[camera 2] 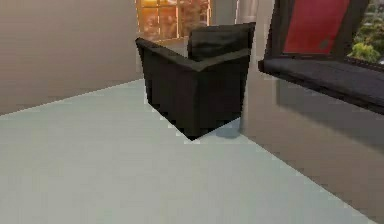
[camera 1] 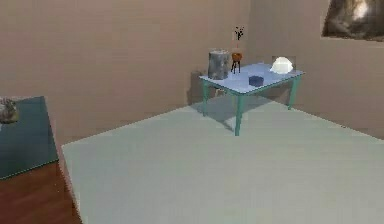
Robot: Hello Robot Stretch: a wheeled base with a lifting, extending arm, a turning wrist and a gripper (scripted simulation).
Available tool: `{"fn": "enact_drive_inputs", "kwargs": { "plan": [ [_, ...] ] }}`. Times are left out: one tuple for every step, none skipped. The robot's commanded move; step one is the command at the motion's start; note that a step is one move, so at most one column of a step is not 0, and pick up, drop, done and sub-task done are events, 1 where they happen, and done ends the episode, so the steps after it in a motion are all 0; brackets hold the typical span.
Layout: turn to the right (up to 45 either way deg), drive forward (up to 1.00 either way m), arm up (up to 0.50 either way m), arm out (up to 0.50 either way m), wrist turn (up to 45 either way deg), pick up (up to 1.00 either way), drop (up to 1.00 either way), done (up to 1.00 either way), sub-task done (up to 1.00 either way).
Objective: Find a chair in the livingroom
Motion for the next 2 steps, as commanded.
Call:
{"fn": "enact_drive_inputs", "kwargs": {
  "plan": [
    [0.0,1.0,0.0,0.0,0.0,0.0,0.0,0.0,0.0],
    [0.0,1.0,0.0,0.0,0.0,0.0,0.0,0.0,0.0]
  ]
}}
